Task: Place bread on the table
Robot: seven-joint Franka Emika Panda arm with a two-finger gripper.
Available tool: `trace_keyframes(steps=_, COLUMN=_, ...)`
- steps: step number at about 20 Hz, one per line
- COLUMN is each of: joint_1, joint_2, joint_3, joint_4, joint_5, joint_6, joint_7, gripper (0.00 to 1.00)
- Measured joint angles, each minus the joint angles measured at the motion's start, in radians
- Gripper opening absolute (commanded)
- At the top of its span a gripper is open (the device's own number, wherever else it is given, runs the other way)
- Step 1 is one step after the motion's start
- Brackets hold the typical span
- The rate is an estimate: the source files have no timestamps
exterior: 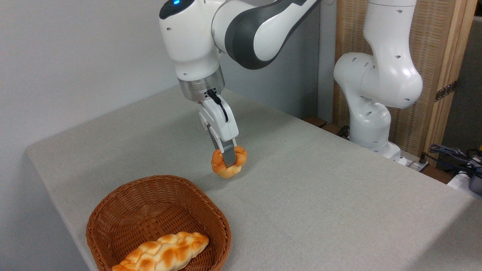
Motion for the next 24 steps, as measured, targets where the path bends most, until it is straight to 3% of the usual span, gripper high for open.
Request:
trace_keyframes(steps=13, joint_1=-0.003, joint_2=-0.002, joint_3=-0.002, joint_4=0.029, joint_5=0.000, joint_6=0.005, joint_7=-0.026, gripper=1.00)
trace_keyframes(steps=17, joint_1=0.023, joint_2=-0.003, joint_3=-0.001, joint_4=0.161, joint_5=0.000, joint_6=-0.020, joint_7=-0.121, gripper=1.00)
trace_keyframes(steps=20, joint_1=0.062, joint_2=0.006, joint_3=0.003, joint_4=0.273, joint_5=0.000, joint_6=-0.123, joint_7=-0.134, gripper=1.00)
trace_keyframes(steps=24, joint_1=0.078, joint_2=0.049, joint_3=0.010, joint_4=0.397, joint_5=0.000, joint_6=-0.188, joint_7=-0.144, gripper=1.00)
